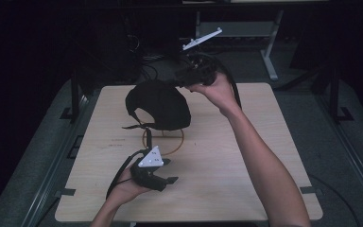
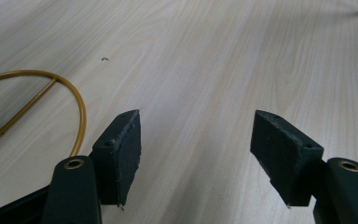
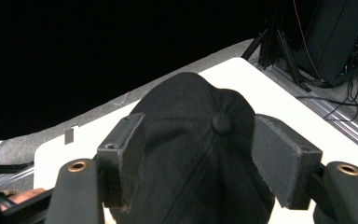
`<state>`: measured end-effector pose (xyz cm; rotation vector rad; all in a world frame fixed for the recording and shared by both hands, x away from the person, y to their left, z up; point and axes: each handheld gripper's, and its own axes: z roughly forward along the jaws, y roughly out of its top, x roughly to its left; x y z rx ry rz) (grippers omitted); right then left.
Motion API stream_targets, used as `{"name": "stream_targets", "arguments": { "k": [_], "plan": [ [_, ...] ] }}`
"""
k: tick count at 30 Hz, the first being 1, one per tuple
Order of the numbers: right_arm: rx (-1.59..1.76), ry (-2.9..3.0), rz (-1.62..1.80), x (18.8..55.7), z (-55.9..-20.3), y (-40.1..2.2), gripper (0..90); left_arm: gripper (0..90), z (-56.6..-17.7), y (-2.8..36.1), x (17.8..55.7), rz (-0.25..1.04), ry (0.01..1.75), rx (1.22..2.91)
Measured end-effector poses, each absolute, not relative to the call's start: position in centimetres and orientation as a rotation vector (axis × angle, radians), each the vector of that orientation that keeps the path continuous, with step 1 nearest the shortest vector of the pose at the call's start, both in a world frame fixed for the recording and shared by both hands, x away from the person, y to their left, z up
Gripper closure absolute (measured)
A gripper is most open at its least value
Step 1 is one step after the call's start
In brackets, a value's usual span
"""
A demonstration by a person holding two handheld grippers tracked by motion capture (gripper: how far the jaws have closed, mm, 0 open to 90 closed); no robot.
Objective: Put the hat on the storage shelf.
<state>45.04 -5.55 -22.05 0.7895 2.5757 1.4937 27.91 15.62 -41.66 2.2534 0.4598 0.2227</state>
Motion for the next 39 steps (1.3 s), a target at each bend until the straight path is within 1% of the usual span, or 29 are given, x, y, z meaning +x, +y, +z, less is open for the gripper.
{"name": "stream_targets", "arguments": {
  "k": [9, 39],
  "plan": [
    [0.825, 2.555, 1.509, 44.3, -22.1, -8.2, 28.7, 33.0, -41.7, 15.6, 27.9, 0.219, 0.465, 2.256],
    [0.92, 2.508, 1.512, 42.4, -23.8, -14.4, 25.5, 30.7, -41.8, 15.4, 28.1, 0.237, 0.464, 2.265]
  ]
}}
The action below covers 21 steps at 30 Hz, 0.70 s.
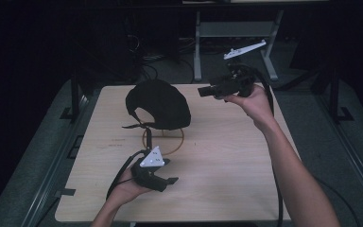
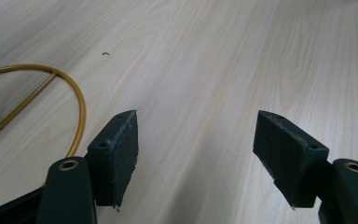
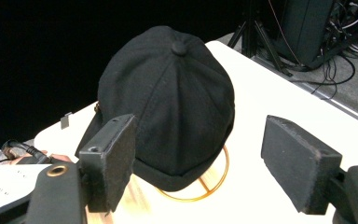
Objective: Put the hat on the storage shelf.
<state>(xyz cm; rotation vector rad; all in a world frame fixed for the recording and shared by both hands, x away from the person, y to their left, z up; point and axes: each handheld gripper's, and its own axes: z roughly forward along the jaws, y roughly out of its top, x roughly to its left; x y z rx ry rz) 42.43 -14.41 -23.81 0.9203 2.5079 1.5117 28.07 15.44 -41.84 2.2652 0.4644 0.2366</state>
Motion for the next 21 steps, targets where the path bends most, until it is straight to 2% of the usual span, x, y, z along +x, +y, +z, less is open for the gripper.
{"name": "stream_targets", "arguments": {
  "k": [21],
  "plan": [
    [0.991, 2.482, 1.5, 40.9, -25.8, -18.3, 23.2, 29.6, -41.9, 15.4, 28.1, 0.24, 0.478, 2.271]
  ]
}}
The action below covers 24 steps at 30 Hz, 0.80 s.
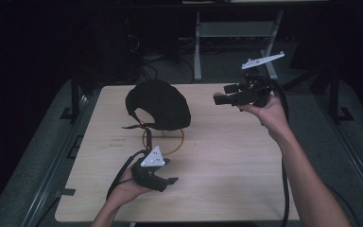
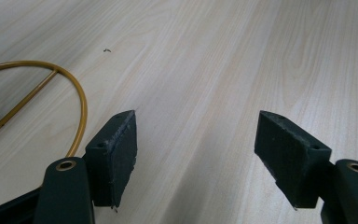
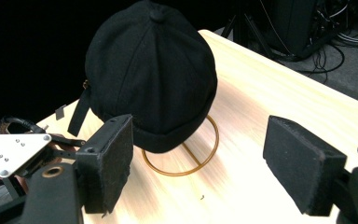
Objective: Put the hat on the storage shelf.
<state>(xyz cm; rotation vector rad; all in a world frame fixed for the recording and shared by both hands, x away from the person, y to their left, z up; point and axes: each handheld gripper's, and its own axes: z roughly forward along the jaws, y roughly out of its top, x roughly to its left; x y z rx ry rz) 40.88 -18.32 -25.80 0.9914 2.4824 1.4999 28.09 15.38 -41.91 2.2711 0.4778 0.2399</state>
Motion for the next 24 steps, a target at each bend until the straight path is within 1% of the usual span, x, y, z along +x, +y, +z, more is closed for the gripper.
{"name": "stream_targets", "arguments": {
  "k": [24],
  "plan": [
    [1.07, 2.475, 1.485, 39.3, -28.5, -21.4, 19.9, 29.1, -42.0, 15.4, 28.0, 0.241, 0.487, 2.273]
  ]
}}
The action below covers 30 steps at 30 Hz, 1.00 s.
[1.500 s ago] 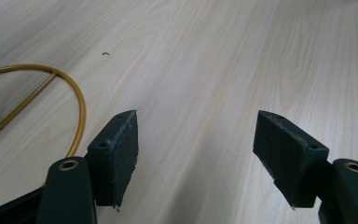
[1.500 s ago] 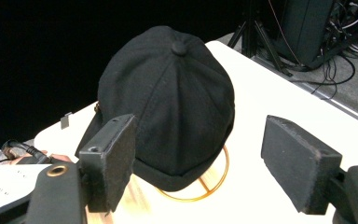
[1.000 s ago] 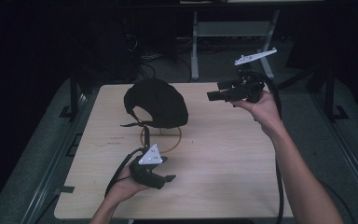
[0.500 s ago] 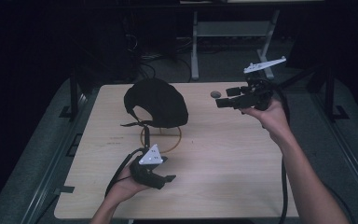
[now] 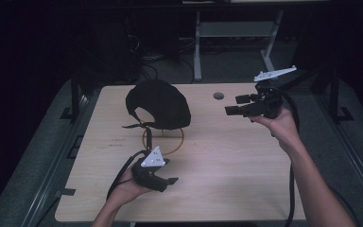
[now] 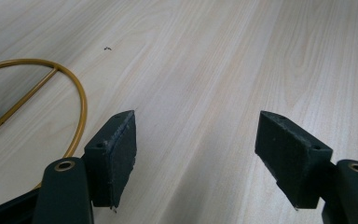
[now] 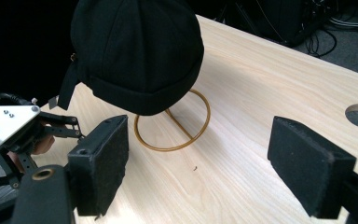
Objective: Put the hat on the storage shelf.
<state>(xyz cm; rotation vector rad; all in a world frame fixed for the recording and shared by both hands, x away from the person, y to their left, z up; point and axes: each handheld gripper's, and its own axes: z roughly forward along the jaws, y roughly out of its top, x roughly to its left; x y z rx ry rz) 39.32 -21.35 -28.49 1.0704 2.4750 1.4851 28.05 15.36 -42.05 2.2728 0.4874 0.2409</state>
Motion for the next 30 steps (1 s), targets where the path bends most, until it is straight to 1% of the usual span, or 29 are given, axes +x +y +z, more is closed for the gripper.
{"name": "stream_targets", "arguments": {
  "k": [18, 30],
  "plan": [
    [1.134, 2.473, 1.47, 38.2, -30.9, -23.3, 19.0, 28.5, -42.1, 15.4, 28.1, 0.244, 0.488, 2.284],
    [1.184, 2.488, 1.453, 37.4, -33.4, -24.7, 18.8, 28.4, -42.2, 15.4, 28.1, 0.242, 0.499, 2.278]
  ]
}}
